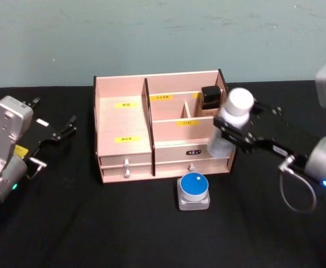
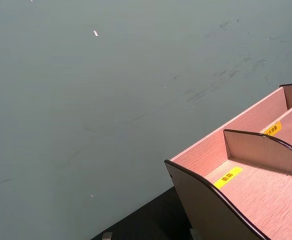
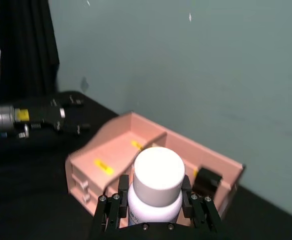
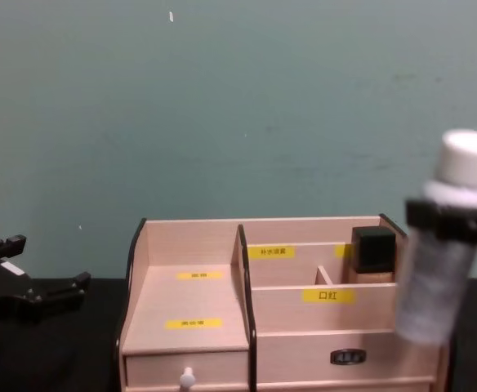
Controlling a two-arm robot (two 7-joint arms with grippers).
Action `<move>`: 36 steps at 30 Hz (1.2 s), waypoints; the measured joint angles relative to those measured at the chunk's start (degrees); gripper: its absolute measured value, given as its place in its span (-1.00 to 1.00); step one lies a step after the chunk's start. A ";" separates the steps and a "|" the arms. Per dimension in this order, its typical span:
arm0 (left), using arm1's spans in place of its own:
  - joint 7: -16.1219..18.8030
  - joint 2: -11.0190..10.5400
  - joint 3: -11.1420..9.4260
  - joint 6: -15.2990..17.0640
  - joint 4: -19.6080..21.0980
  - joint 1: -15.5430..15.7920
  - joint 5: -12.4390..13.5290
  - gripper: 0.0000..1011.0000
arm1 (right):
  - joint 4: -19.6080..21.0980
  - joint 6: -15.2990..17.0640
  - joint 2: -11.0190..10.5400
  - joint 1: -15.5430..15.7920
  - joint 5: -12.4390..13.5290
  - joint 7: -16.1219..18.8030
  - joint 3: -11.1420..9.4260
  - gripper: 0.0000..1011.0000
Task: Pick up the facial cleanser and watermelon frost from the table and place them into the tiered storage box.
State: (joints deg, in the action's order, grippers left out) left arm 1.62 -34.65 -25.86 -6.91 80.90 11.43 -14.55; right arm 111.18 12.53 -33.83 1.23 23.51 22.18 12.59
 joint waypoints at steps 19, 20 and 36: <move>0.00 0.00 0.00 0.00 0.00 0.00 0.00 0.98 | -12.03 0.13 8.30 -15.44 -3.41 -1.45 9.38 0.18; 0.00 0.00 0.00 0.00 0.00 0.00 0.00 0.98 | -13.19 -0.12 8.90 -16.28 -3.72 -1.56 9.68 0.18; 0.00 0.00 0.00 0.00 0.00 0.00 0.00 0.98 | -21.94 -1.31 13.65 -22.43 -6.32 -1.54 12.14 0.18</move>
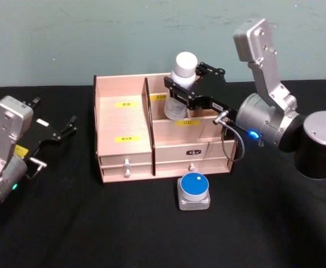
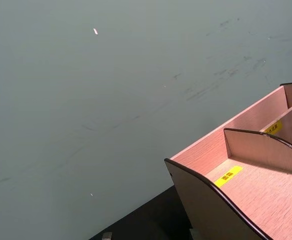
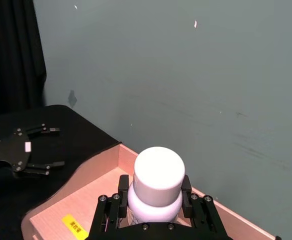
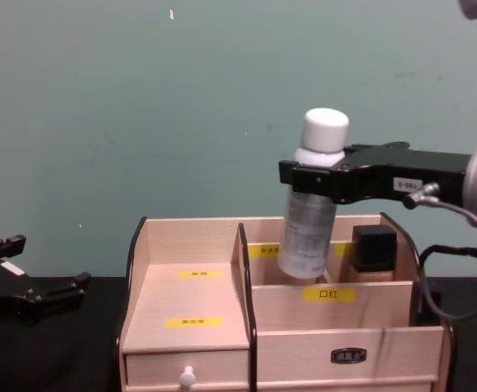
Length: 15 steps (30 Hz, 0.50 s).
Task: Pick up the facial cleanser and watermelon frost from the table and place them into the tiered storage box.
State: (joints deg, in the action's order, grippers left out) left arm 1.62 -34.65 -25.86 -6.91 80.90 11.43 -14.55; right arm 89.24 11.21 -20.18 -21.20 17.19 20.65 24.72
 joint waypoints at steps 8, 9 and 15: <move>0.00 0.00 0.00 0.00 0.00 0.00 0.00 0.98 | -2.74 -0.33 1.35 -1.53 -0.84 0.08 0.22 0.18; 0.00 0.00 0.00 0.00 0.00 0.00 0.00 0.98 | -2.95 -0.38 1.46 -1.63 -0.89 0.13 0.22 0.18; 0.00 0.00 0.00 0.00 0.00 0.00 0.00 0.98 | -4.58 -0.79 2.19 -2.40 -1.27 0.33 0.24 0.18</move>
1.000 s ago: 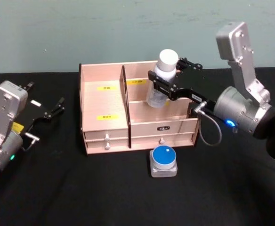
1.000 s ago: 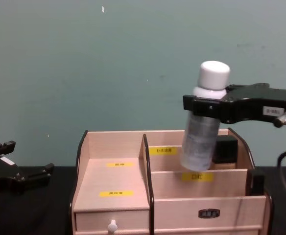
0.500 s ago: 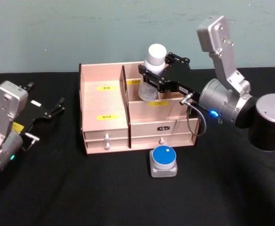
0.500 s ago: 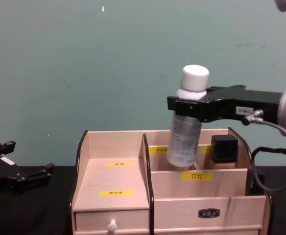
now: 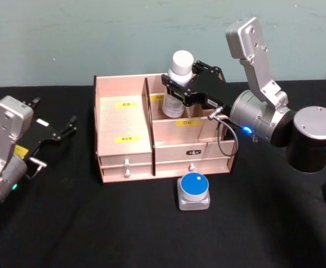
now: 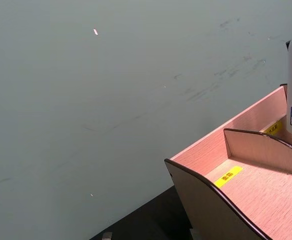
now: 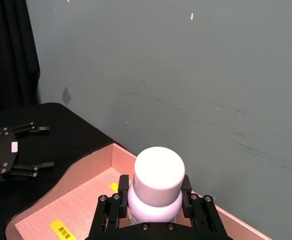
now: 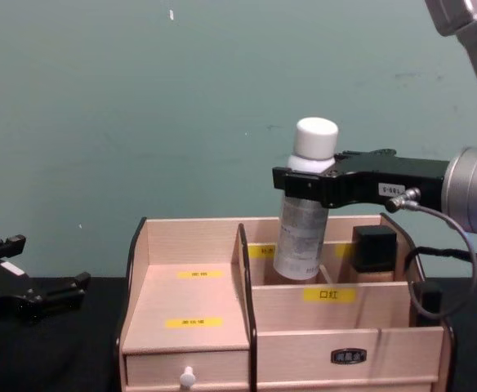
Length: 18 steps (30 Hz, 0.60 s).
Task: Pick up the facial cleanser and watermelon frost from the table and place them into the tiered storage box.
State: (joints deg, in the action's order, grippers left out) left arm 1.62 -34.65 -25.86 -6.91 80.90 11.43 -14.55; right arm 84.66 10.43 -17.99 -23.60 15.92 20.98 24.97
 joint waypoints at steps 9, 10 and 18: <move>0.00 0.00 0.00 0.00 0.00 0.00 0.00 0.98 | -1.61 -0.37 0.71 -0.94 -0.67 0.18 -0.08 0.18; 0.00 0.00 0.00 0.00 0.00 0.00 0.00 0.98 | -1.89 -0.44 0.83 -1.05 -0.72 0.27 -0.08 0.18; 0.00 0.00 0.00 0.00 0.00 0.00 0.00 0.98 | -3.45 -0.68 1.41 -1.38 -0.99 0.71 0.13 0.18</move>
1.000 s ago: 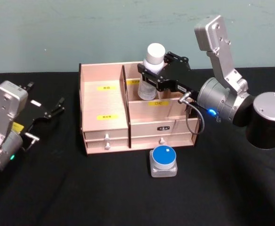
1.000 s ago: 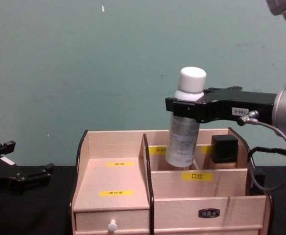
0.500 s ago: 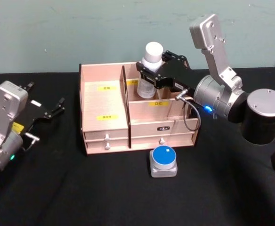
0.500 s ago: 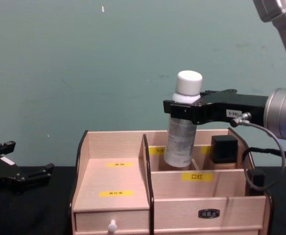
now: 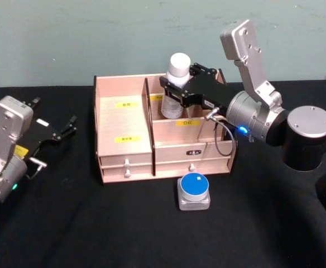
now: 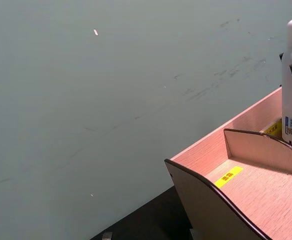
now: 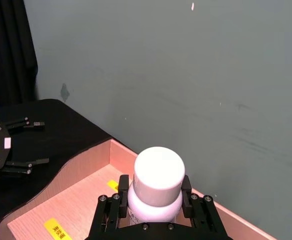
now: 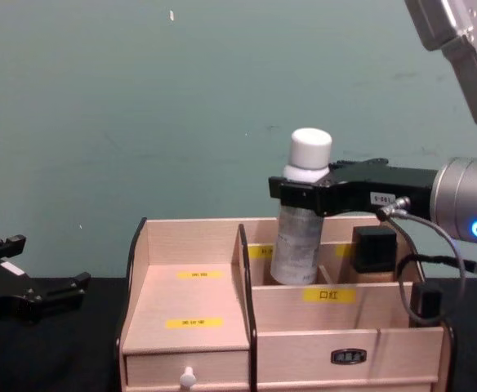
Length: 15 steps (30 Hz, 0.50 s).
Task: Pick up the facial cleanser and watermelon frost from the table and place them into the tiered storage box.
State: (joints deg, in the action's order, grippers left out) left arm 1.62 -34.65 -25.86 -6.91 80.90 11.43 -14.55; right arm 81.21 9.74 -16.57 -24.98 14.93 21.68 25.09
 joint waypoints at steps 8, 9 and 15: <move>0.00 0.00 0.00 0.00 0.00 0.00 0.00 0.98 | -1.65 -0.34 0.39 -0.03 -0.35 0.38 0.37 0.18; 0.00 0.00 0.00 0.00 0.00 0.00 0.00 0.98 | -1.83 -0.38 0.42 -0.05 -0.39 0.42 0.40 0.18; 0.00 0.00 0.00 0.00 0.00 0.00 0.00 0.98 | -3.11 -0.52 0.66 -0.11 -0.62 0.68 0.61 0.18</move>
State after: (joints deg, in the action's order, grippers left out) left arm 1.62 -34.65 -25.86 -6.91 80.90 11.43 -14.55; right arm 78.11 9.22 -15.92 -25.09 14.31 22.36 25.70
